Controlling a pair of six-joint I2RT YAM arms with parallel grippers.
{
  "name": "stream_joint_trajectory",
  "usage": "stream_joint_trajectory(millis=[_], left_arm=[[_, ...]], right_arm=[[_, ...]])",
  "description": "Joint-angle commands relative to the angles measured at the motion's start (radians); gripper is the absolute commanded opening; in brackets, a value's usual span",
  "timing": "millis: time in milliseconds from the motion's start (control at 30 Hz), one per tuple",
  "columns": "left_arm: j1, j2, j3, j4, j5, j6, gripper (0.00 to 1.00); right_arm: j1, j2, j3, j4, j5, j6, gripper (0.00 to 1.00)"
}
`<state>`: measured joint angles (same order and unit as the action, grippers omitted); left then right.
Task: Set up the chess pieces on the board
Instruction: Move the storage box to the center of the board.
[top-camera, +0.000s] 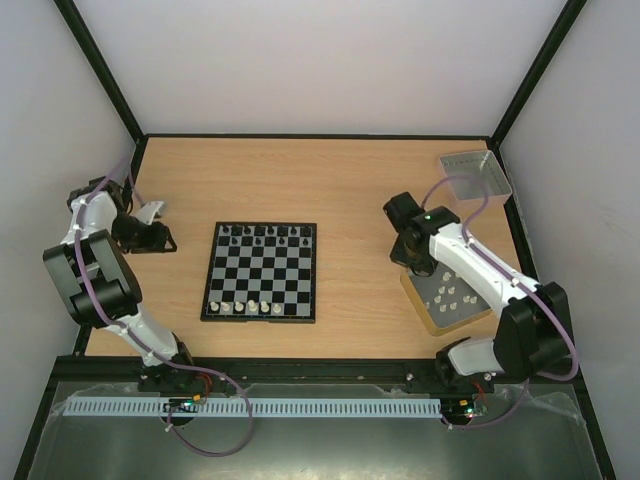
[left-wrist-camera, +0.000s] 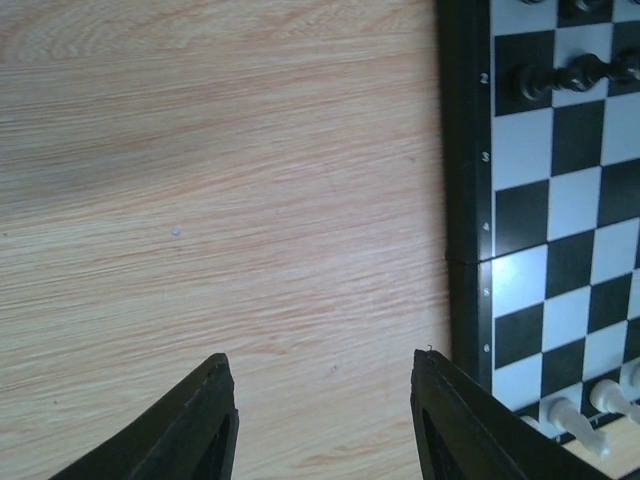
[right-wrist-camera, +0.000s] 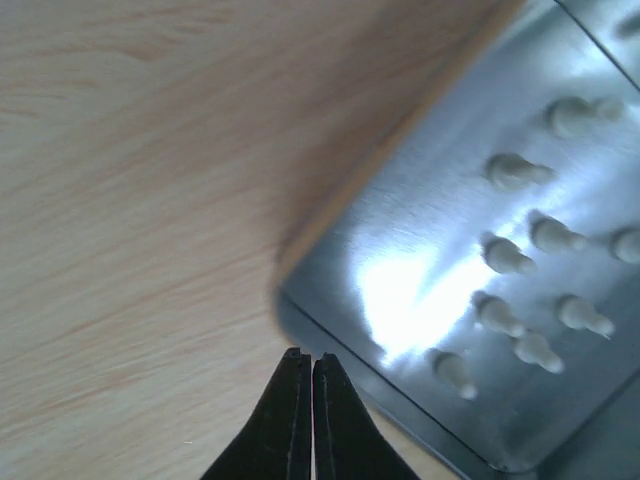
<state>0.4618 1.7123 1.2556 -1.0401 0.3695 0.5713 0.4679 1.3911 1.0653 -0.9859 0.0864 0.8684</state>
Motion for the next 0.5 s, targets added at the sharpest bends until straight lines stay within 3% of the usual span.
stream_joint_trajectory(millis=[0,467], left_arm=[[0.012,-0.034,0.003,-0.081,0.037,0.061,0.49],[0.057,-0.088,-0.018,-0.154,0.046,0.146,0.49]], right_arm=[[-0.026,-0.068,-0.071,-0.107,0.063,0.029,0.02],[-0.035,-0.19,-0.296,-0.062,-0.019,0.047,0.02]])
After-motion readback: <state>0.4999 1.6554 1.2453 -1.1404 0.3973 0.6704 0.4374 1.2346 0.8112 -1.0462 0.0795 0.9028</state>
